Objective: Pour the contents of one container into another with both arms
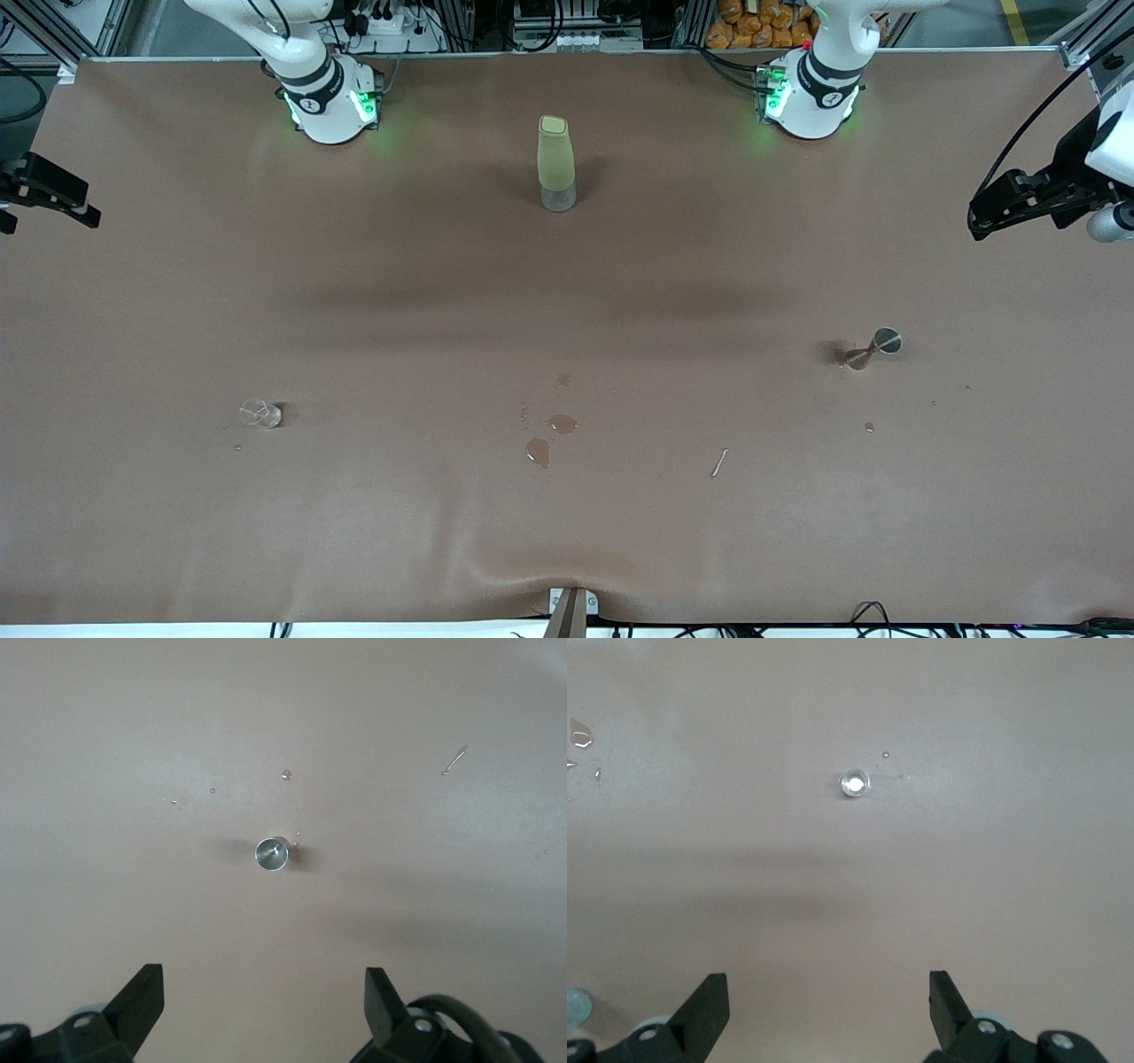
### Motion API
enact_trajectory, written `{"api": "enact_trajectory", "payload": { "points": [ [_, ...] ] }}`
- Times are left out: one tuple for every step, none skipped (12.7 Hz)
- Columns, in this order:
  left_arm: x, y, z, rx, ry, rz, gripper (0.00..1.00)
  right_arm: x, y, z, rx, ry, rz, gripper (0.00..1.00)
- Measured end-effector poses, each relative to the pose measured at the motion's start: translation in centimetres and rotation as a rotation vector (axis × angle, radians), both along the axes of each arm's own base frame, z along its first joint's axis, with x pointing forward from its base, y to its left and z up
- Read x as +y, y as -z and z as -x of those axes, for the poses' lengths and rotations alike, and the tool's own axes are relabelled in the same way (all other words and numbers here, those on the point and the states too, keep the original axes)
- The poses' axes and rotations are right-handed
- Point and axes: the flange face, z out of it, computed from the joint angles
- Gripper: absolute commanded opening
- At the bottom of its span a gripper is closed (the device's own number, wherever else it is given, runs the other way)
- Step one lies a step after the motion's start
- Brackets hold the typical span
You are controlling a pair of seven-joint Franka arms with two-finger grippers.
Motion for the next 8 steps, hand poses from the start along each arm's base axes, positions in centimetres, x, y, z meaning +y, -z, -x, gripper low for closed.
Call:
{"api": "enact_trajectory", "payload": {
  "points": [
    [0.0,0.0,0.0,0.0,0.0,0.0,1.0,0.0,0.6,-0.1,0.0,0.0,0.0,1.0],
    [0.0,0.0,0.0,0.0,0.001,0.0,1.0,0.1,1.2,-0.1,0.004,0.0,0.0,1.0],
    [-0.1,-0.1,0.0,-0.001,0.002,0.0,1.0,0.2,1.6,0.0,0.01,-0.002,-0.001,1.0],
    [-0.2,-0.2,0.1,-0.003,0.003,0.0,1.0,0.3,1.8,0.1,0.015,-0.005,-0.001,1.0],
    [-0.3,-0.3,0.2,-0.005,0.005,0.0,1.0,0.4,1.9,0.3,0.017,-0.006,-0.001,1.0],
    [-0.3,-0.3,0.2,-0.006,0.006,0.0,1.0,0.5,1.9,0.4,0.02,-0.007,-0.001,1.0],
    [-0.4,-0.4,0.2,-0.007,0.007,0.002,1.0,0.5,2.0,0.5,0.028,-0.007,-0.002,1.0],
    [-0.5,-0.4,0.3,-0.008,0.008,0.008,1.0,0.5,2.2,0.5,0.036,-0.008,-0.002,1.0]
  ]
}}
